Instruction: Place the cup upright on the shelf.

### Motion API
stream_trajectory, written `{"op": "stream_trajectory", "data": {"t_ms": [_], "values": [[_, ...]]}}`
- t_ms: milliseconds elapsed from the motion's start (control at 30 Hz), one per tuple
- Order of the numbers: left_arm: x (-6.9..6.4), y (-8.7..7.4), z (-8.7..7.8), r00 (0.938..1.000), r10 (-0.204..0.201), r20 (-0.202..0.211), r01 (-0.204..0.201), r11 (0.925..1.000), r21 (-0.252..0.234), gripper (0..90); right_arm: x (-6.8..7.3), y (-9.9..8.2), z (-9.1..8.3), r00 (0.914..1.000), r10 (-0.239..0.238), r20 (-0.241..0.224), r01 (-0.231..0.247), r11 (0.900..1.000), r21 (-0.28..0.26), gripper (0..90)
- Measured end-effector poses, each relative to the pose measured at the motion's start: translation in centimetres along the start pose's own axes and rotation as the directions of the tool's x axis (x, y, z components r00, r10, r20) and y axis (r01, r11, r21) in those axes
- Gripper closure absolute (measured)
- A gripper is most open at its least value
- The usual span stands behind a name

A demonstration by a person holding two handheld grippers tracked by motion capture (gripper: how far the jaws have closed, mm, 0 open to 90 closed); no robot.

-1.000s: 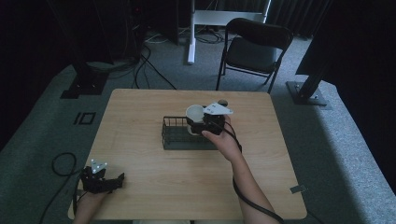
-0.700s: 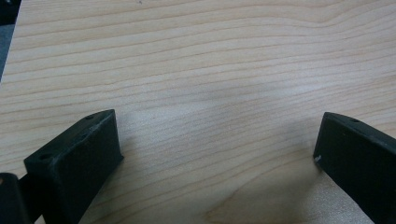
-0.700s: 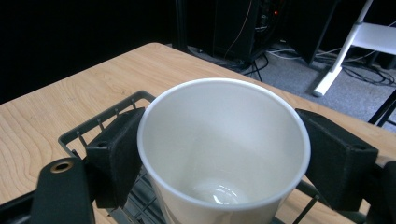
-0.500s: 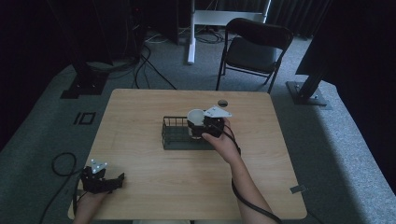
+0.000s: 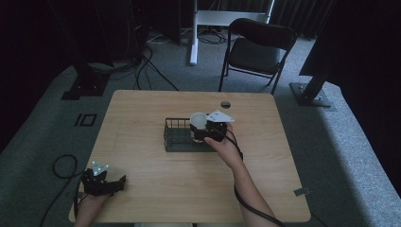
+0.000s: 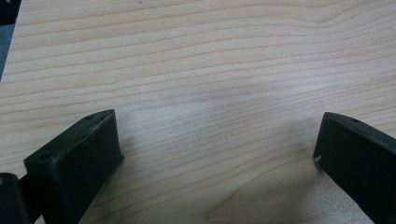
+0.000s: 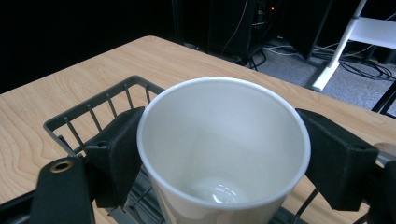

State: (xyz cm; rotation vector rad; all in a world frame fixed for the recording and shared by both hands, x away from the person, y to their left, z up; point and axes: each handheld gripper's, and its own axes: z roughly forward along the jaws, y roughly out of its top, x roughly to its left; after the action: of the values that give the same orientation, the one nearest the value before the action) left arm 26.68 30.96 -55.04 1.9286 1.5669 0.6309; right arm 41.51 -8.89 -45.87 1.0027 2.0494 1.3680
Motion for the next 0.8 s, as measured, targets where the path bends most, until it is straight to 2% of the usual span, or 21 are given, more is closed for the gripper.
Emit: {"op": "stream_trajectory", "data": {"t_ms": [133,233,300,367,533,800], "values": [[0.0,0.0,0.0,1.0,0.0,0.0,0.0,1.0,0.0,0.7,0.0,0.0,0.0,1.0,-0.006,0.001,0.006,1.0,0.0,19.0],[0.0,0.0,0.0,1.0,0.0,0.0,0.0,1.0,0.0,0.7,-0.1,0.2,-0.2,0.9999,-0.002,-0.012,0.001,1.0,-0.01,12.6],[0.0,0.0,0.0,1.0,0.0,0.0,0.0,1.0,0.0,0.7,-0.1,0.5,-0.6,0.9999,0.002,-0.014,-0.002,0.9997,-0.024,12.3],[0.0,0.0,0.0,1.0,0.0,0.0,0.0,1.0,0.0,0.7,-0.1,0.7,-0.9,0.9995,-0.021,-0.022,0.02,0.9995,-0.023,11.8],[0.0,0.0,0.0,1.0,0.0,0.0,0.0,1.0,0.0,0.7,-0.1,0.9,-1.7,0.9991,-0.033,-0.026,0.032,0.9992,-0.024,11.9],[0.0,0.0,0.0,1.0,0.0,0.0,0.0,1.0,0.0,0.7,-0.5,0.8,-2.8,0.9994,-0.025,-0.024,0.024,0.9993,-0.03,11.9]]}}
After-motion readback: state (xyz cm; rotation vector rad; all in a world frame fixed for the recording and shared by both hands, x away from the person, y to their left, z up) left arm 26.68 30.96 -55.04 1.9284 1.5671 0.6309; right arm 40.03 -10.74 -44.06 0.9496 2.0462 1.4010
